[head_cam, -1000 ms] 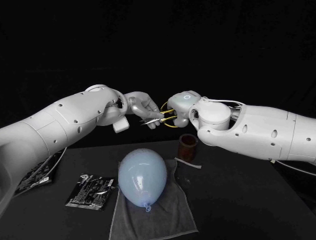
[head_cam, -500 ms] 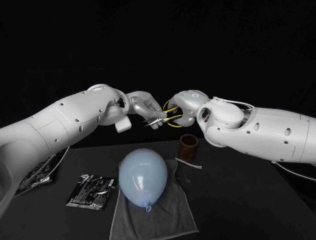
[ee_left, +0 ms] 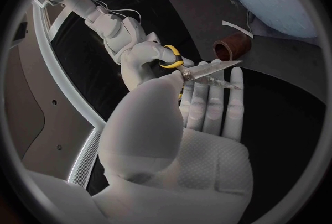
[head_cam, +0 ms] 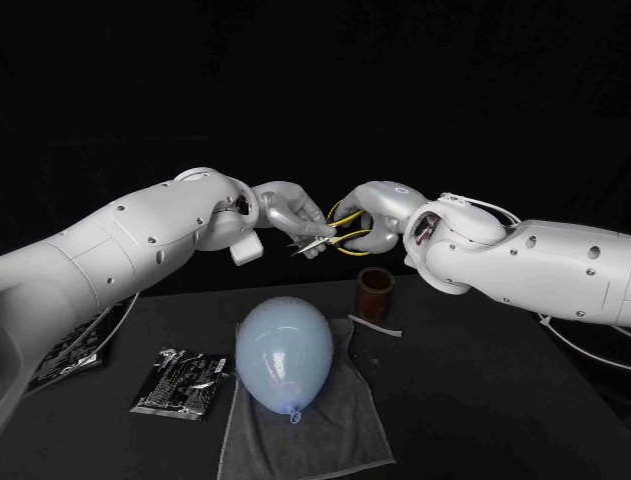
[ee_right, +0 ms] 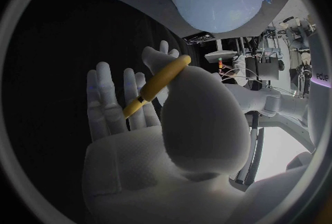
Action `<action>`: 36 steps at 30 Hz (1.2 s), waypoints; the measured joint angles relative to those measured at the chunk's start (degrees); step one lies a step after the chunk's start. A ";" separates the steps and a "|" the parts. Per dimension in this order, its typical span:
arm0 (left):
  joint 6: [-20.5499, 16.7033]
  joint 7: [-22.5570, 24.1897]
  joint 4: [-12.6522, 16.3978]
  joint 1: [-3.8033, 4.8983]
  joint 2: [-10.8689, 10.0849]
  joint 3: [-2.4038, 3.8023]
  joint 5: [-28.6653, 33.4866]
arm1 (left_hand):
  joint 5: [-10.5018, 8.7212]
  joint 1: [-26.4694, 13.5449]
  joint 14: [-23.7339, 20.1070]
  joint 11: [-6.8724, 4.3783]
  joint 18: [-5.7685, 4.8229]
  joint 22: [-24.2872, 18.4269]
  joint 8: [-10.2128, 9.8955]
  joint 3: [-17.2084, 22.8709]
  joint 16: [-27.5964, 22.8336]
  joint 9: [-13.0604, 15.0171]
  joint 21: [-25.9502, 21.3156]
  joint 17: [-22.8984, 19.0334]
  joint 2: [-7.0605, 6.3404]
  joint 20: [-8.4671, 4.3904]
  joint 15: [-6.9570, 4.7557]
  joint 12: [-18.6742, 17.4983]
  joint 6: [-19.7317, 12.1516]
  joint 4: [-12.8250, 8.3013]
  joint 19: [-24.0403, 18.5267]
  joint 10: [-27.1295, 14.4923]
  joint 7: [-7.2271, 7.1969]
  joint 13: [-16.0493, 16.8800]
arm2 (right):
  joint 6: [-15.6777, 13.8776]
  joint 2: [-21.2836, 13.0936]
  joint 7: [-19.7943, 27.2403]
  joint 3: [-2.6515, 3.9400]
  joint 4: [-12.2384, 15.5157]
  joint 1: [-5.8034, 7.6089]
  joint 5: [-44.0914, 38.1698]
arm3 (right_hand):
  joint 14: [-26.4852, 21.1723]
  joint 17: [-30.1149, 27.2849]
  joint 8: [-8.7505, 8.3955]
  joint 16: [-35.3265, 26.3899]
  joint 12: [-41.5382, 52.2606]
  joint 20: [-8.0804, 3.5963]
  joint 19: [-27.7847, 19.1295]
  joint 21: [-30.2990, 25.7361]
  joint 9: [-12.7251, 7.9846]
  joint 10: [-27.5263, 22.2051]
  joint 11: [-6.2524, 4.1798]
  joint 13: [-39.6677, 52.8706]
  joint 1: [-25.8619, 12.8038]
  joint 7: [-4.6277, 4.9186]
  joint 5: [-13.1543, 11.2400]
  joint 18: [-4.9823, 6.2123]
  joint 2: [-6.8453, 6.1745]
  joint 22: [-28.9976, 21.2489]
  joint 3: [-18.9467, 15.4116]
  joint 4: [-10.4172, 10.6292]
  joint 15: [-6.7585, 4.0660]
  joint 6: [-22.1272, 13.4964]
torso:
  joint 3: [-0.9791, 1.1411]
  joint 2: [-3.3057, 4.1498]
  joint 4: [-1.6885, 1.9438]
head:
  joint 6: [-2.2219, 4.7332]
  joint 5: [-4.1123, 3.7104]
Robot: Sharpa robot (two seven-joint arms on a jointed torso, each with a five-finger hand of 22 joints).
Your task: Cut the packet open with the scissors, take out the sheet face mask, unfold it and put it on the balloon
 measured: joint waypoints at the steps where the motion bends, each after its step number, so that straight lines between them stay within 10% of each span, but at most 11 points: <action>1: -0.02 0.05 0.04 0.02 0.00 0.01 0.06 | 0.03 -0.23 0.03 0.00 0.00 0.05 0.00 0.00 0.00 0.11 0.15 0.10 -0.07 0.00 -0.03 0.00 0.00 0.00 0.00 0.00 0.00 0.00 | -0.33 -0.23 0.78 -0.02 0.05 -0.01 0.80 | -0.76 -0.16 -0.01 -0.44 0.00 0.35 -0.35 -0.50 -0.09 -0.15 0.15 0.00 0.00 -0.12 0.00 0.01 0.00 -0.48 -0.50 -0.03 -0.03 0.14 | -0.01 0.00 0.00 | -0.01 -0.01; 14: -0.12 0.90 0.21 0.22 -0.11 -0.07 1.16 | 0.15 -1.13 0.61 -0.29 0.58 0.27 0.49 0.00 0.23 1.02 0.52 0.61 -0.52 -0.20 -0.21 0.00 0.00 0.00 0.20 0.29 -0.01 0.05 | -1.50 -2.06 7.23 -0.08 0.74 -0.10 8.48 | -16.27 -4.53 -0.84 -7.64 -3.19 1.68 -11.65 -1.11 -2.64 -3.05 -0.11 -0.12 2.58 -0.44 0.00 0.55 1.70 -8.47 -7.91 0.14 -0.11 0.39 | -0.03 -0.05 0.03 | -0.12 0.12; 16: -0.18 0.82 0.16 0.20 -0.16 -0.14 1.16 | 0.15 -1.28 0.61 -0.30 0.57 0.27 0.55 0.00 0.23 1.14 0.52 0.71 -0.37 -0.32 -0.21 0.00 0.00 0.00 0.32 0.68 -0.01 0.05 | -0.94 -1.98 7.32 0.01 0.76 -0.04 8.52 | -18.35 -5.93 -2.12 -9.68 -3.45 1.72 -15.47 -1.29 -3.80 -5.97 0.49 -0.16 4.01 -0.26 0.00 -1.45 3.13 -10.90 -13.15 1.15 0.77 0.21 | -0.04 -0.05 0.03 | -0.14 0.11; 22: -0.98 -0.70 -0.30 -0.07 -0.73 -0.43 0.46 | 0.71 -1.43 0.73 -0.27 0.57 0.34 0.52 2.98 0.22 1.49 0.74 0.92 -0.38 -0.41 -0.32 -0.43 -0.02 -0.44 0.41 0.62 -0.01 0.03 | 1.50 -0.89 7.06 0.27 0.80 0.27 6.31 | -21.70 -8.37 -3.53 -12.71 -3.46 1.73 -17.89 -1.29 -6.25 -8.55 1.06 -0.12 9.47 -2.13 0.13 -2.03 4.49 -13.69 -21.30 7.12 1.48 -1.26 | -0.04 -0.05 0.03 | -0.20 0.02; 32: -1.49 -2.97 -0.18 -0.29 -0.60 -0.61 -0.57 | 0.68 -2.07 0.82 -0.29 0.55 0.47 0.81 2.98 0.22 1.97 0.98 1.21 -1.04 -0.41 -0.41 -0.41 -0.03 -0.44 0.40 0.61 -0.02 0.02 | 2.33 0.97 2.83 0.49 0.43 0.48 -2.18 | -10.47 -7.17 -1.30 -7.94 -2.56 1.52 -7.19 0.75 -6.89 -0.13 0.83 0.04 13.85 0.05 -0.02 -0.48 5.75 -12.53 -13.15 8.13 -1.74 3.00 | -0.07 -0.01 0.10 | -0.32 -0.15; 36: -1.58 -3.52 -0.07 -0.32 -0.47 -0.62 -0.55 | 0.61 -2.07 0.82 -0.24 0.53 0.51 0.81 2.99 0.22 2.24 1.19 1.21 -1.03 -0.61 -0.40 -0.41 -0.03 -0.44 0.61 0.66 -0.02 0.03 | 1.89 1.47 0.75 0.49 0.34 0.47 -4.73 | -6.86 -6.61 0.47 -6.49 -1.57 0.96 -3.36 2.27 -6.54 3.73 -0.14 0.07 14.87 1.58 -0.15 1.91 5.52 -12.45 -7.74 8.12 -3.38 6.35 | -0.08 -0.01 0.09 | -0.38 -0.12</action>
